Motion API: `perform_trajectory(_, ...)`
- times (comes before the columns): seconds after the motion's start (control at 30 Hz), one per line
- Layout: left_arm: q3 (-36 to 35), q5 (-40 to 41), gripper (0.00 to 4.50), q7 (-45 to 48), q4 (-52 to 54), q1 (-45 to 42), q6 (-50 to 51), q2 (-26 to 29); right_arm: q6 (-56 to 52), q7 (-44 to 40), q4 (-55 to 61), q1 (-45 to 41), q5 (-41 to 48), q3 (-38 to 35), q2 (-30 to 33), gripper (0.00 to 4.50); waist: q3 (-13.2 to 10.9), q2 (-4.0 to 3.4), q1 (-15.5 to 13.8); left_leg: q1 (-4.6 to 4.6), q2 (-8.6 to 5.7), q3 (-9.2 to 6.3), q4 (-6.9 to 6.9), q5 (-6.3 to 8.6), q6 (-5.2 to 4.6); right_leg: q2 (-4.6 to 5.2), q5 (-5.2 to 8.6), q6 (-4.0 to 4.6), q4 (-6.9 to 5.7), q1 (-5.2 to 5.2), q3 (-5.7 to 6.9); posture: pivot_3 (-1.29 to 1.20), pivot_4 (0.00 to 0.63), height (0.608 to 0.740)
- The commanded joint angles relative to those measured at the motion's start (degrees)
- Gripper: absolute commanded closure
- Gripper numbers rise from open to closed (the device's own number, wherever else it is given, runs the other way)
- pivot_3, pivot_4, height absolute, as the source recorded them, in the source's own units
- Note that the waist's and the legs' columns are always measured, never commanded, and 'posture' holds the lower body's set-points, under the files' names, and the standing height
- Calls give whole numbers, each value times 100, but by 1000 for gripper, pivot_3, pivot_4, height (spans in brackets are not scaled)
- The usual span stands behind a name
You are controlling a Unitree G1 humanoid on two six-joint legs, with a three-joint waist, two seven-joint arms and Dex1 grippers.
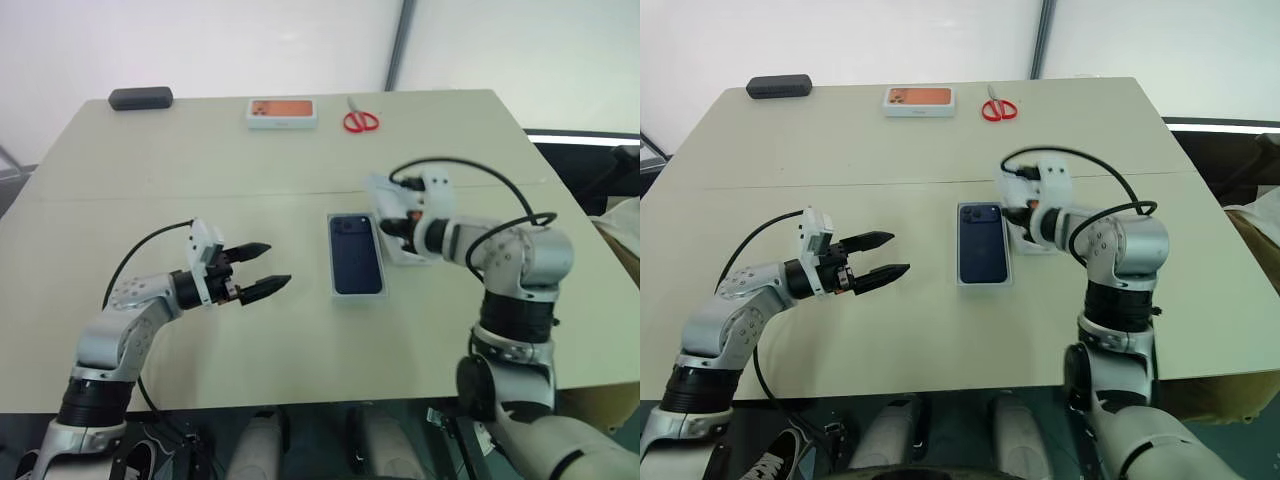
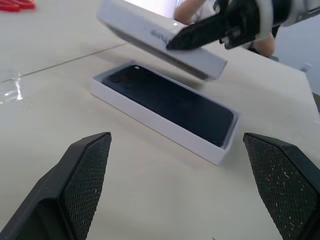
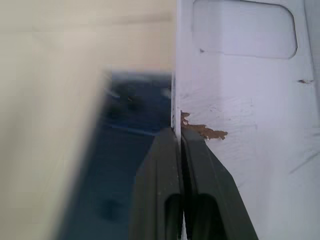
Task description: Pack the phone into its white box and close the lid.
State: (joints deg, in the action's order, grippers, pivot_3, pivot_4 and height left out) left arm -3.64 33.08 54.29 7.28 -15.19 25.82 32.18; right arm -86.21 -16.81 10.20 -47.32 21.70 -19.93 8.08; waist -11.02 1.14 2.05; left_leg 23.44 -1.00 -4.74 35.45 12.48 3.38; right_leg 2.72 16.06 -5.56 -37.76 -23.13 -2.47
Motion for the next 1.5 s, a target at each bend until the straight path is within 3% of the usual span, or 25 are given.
perform_trajectory(0.03, -267, -19, 0, -124, 88, -21, -209, -3, 0, -335, 624, -57, 655, -259, -263, 4426, 0, 0, 2, 0, 0, -1, -2, 0, 0, 2, 0, 0, 1, 0, 0, 0, 150, 740)
perform_trajectory(0.1, -338, 81, 0, -186, 101, -18, -127, -24, -152, -251, 640, -88, 834, -611, -609, 4426, 0, 0, 28, 0, 0, -2, -3, 0, 0, 4, 0, 0, 0, -2, -2, 0, 150, 740)
perform_trajectory(0.27, -473, 31, 0, -405, 147, 5, -199, -103, -629, 576, -15, -217, 1915, -2440, -1937, 4426, -3, -7, 44, -3, 9, -7, -2, 0, 0, 2, 0, 1, -14, -9, -5, 0, 150, 740)
perform_trajectory(0.43, -572, 85, 0, -612, 232, -24, -197, -218, -629, 1419, -519, -155, 3401, -2833, -2050, 4426, -4, -9, 49, 1, 3, 0, -10, 0, 0, 8, 0, 1, -13, -21, -16, 0, 150, 740)
perform_trajectory(0.63, -528, 95, 0, -837, 395, -28, -165, -445, -629, 2684, -664, 32, 5200, -2779, -2225, 4426, -5, -11, 62, 1, 17, 10, -10, -1, -1, -6, 0, 1, -18, -24, -19, 0, 150, 740)
perform_trajectory(0.77, -500, 54, 0, -886, 366, -88, -192, -528, -241, 3608, -710, 485, 6451, -2239, -2130, 4426, -5, -11, 70, 1, 17, 20, -10, -1, -1, -5, 1, 1, -18, -23, -20, 0, 150, 740)
perform_trajectory(0.93, -451, 26, 0, -902, 330, -174, -215, -597, 727, 4470, -721, 1261, 7924, -962, -1559, 4426, 0, -9, 54, 1, 29, 21, -12, -1, -2, -15, 2, 3, -8, -14, -15, 0, 150, 740)
perform_trajectory(1.17, -449, 72, 0, -937, 433, -60, -190, -638, 2022, 4802, -505, 1725, 9045, 344, -1061, 4426, -4, -15, 122, 2, 38, 32, -3, -1, -3, -27, 2, 3, -15, -21, -28, 0, 150, 740)
perform_trajectory(1.27, -496, 142, 905, -948, 438, -14, -117, -628, 2415, 4746, -470, 1775, 9129, 660, -929, 4500, -4, -15, 148, 2, 42, 31, -11, -1, -3, -31, 2, 4, -14, -25, -27, 0, 150, 740)
perform_trajectory(1.47, -314, -14, 4066, -1059, 462, 78, -254, -800, 2686, 4117, -805, 1947, 8590, 1089, -579, 4500, -4, -15, 150, 2, 42, 33, -10, -1, -3, -30, 2, 4, -13, -24, -28, 0, 150, 740)
perform_trajectory(1.5, -239, -83, 4432, -1078, 482, 92, -292, -840, 2693, 3996, -874, 1968, 8442, 1141, -501, 4500, -3, -14, 140, 2, 42, 33, -9, -1, -3, -29, 2, 4, -13, -24, -28, 0, 150, 740)
